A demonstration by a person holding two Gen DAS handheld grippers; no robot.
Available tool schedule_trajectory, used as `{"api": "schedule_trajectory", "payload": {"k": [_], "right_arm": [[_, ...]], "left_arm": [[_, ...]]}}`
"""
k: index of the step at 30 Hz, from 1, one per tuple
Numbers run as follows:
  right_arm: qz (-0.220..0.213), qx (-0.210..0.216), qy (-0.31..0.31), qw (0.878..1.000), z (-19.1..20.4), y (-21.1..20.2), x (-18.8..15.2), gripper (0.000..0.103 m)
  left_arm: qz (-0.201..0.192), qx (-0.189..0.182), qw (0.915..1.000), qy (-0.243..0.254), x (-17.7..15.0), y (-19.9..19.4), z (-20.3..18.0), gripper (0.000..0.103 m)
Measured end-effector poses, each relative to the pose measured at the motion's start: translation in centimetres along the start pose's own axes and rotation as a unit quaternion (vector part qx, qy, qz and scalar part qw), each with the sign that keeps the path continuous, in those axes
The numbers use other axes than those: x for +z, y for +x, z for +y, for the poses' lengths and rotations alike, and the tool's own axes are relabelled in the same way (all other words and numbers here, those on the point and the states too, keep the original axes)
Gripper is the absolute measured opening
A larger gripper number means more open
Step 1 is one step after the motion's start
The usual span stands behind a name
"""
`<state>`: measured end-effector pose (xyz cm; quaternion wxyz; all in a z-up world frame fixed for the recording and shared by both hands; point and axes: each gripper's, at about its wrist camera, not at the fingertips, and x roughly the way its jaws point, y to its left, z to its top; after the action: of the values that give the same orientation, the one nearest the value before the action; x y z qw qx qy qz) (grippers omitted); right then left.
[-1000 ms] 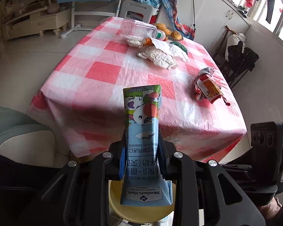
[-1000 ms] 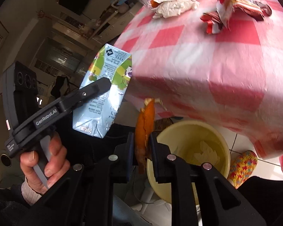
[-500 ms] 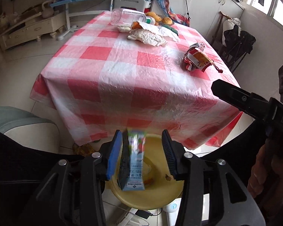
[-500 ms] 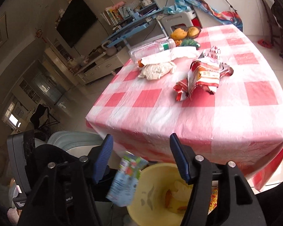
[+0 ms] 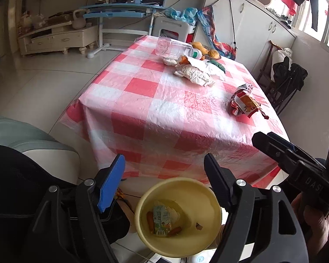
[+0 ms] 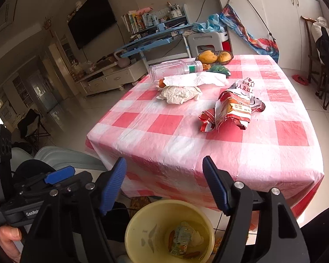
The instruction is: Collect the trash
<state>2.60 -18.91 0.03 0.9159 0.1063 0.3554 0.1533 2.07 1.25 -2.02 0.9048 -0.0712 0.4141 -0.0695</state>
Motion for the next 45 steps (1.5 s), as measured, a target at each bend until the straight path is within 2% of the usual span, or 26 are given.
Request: {"api": "schedule_trajectory", "payload": {"k": [9, 45], "right_arm": [[0.014, -0.009, -0.028, 0.999, 1.1, 1.0, -0.5, 0.07], [0.023, -0.018, -0.051, 0.998, 2.4, 1.6, -1.0, 0.073]], "left_arm": [[-0.004, 0.005, 0.9999, -0.009, 0.0, 0.0, 0.2, 0.078], [-0.004, 0.015, 0.9998, -0.015, 0.1, 0.3, 0.5, 0.083]]}}
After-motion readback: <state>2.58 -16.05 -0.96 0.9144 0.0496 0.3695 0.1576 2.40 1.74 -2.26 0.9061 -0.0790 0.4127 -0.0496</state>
